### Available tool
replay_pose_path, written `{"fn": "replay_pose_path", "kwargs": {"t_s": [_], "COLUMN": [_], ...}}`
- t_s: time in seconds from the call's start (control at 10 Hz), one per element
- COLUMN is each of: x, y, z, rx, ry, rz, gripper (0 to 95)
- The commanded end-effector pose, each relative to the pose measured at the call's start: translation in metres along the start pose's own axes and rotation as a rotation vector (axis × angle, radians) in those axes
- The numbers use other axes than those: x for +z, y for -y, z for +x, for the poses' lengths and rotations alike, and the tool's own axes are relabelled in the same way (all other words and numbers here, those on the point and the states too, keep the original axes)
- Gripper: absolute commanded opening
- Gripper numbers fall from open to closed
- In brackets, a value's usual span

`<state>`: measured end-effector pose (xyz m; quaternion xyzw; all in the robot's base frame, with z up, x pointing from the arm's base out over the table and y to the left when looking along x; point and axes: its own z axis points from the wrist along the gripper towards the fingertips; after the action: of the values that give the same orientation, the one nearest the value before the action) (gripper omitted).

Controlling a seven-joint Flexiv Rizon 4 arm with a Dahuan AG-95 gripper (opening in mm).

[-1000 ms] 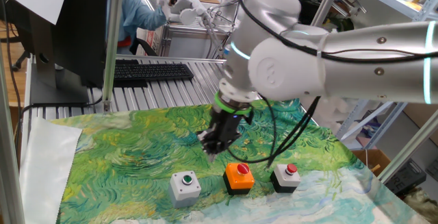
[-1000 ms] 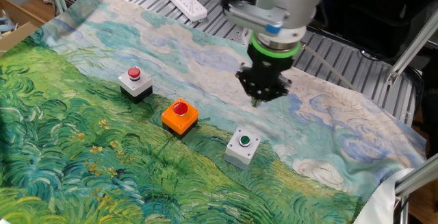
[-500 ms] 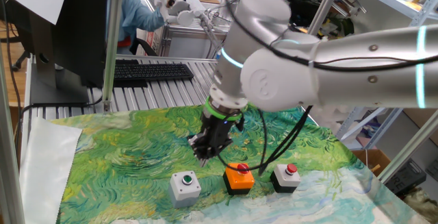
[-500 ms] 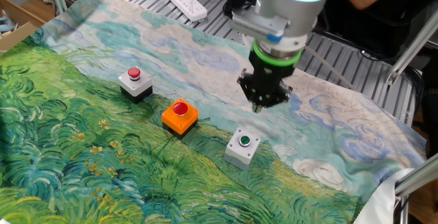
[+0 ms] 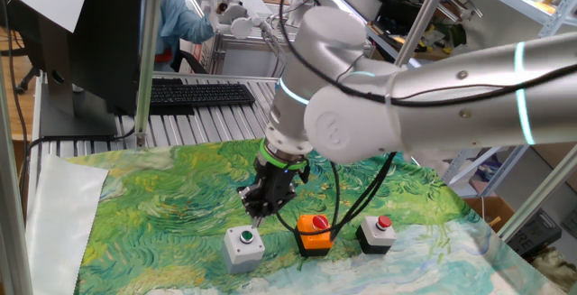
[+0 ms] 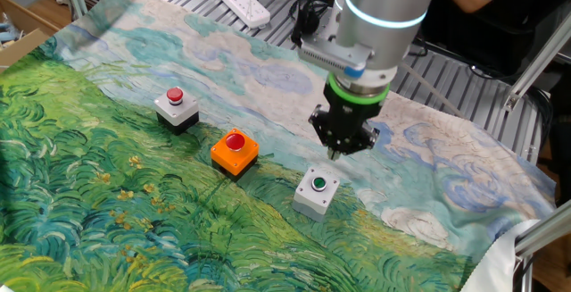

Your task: Press three buttons from left to right in sequence

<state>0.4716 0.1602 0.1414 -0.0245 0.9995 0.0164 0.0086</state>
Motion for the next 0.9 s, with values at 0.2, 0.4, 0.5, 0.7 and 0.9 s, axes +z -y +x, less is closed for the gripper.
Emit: {"fn": "replay_pose_path", "kwargs": {"t_s": [0.2, 0.4, 0.5, 0.7, 0.9], "x": [0.016, 0.019, 0.021, 0.025, 0.036], "y": [0.001, 0.005, 0.006, 0.006, 0.005], "z": [-0.005, -0.007, -0.008, -0.01, -0.012], "rx": [0.009, 0.008, 0.01, 0.012, 0.018], "ry": [0.007, 0.008, 0.008, 0.008, 0.009], "rz": [0.004, 0.006, 0.006, 0.005, 0.005], "gripper": [0.0, 0.0, 0.0, 0.0, 0.0]}}
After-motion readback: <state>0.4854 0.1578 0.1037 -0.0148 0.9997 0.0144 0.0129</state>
